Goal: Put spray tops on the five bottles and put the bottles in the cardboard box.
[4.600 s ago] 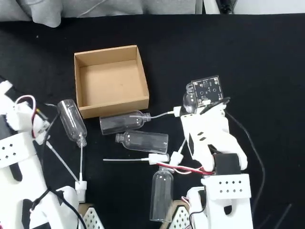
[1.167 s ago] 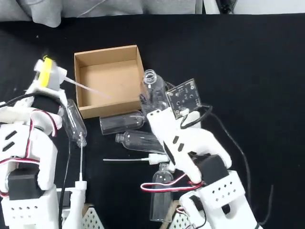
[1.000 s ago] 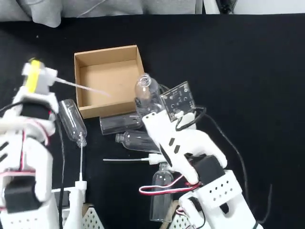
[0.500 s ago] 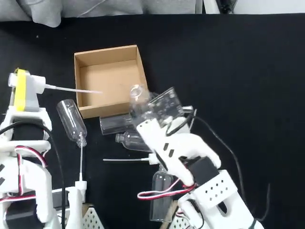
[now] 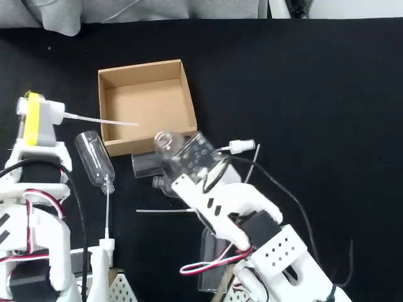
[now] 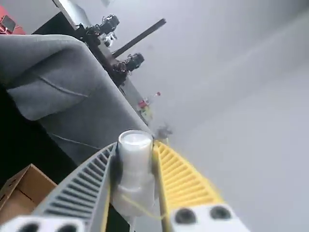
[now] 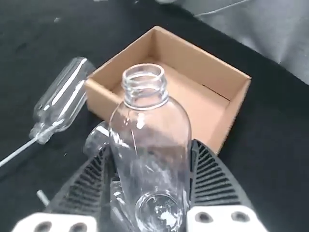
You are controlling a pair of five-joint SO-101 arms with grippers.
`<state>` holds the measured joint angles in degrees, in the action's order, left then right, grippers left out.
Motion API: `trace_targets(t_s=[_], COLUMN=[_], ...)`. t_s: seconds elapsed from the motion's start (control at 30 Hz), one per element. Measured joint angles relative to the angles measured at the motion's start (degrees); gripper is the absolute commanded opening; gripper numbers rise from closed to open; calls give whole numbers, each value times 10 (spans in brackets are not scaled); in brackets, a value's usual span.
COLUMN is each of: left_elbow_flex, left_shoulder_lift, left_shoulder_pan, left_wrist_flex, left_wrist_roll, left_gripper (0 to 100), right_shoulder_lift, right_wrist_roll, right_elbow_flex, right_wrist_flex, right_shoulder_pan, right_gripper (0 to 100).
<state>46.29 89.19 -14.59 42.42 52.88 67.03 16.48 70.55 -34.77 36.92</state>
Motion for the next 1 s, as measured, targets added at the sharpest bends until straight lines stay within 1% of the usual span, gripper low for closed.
trace_targets(t_s=[0.2, 0.37, 0.67, 0.83, 1.0], left_elbow_flex=[3, 11, 25, 25, 41], left_shoulder_lift=[0, 1, 4, 4, 4], left_shoulder_pan=[33, 67, 74, 76, 102], left_wrist_flex=[11, 11, 11, 33, 33], left_wrist_roll=[0, -38, -53, -53, -81], left_gripper=[29, 29, 29, 29, 29], right_shoulder_lift=[0, 0, 0, 0, 0], right_wrist_roll=[15, 17, 18, 18, 18], right_elbow_flex=[2, 8, 13, 13, 13], right_wrist_flex=[9, 25, 25, 25, 25], right_shoulder_pan=[16, 17, 18, 18, 18], right_gripper=[92, 92, 92, 92, 92])
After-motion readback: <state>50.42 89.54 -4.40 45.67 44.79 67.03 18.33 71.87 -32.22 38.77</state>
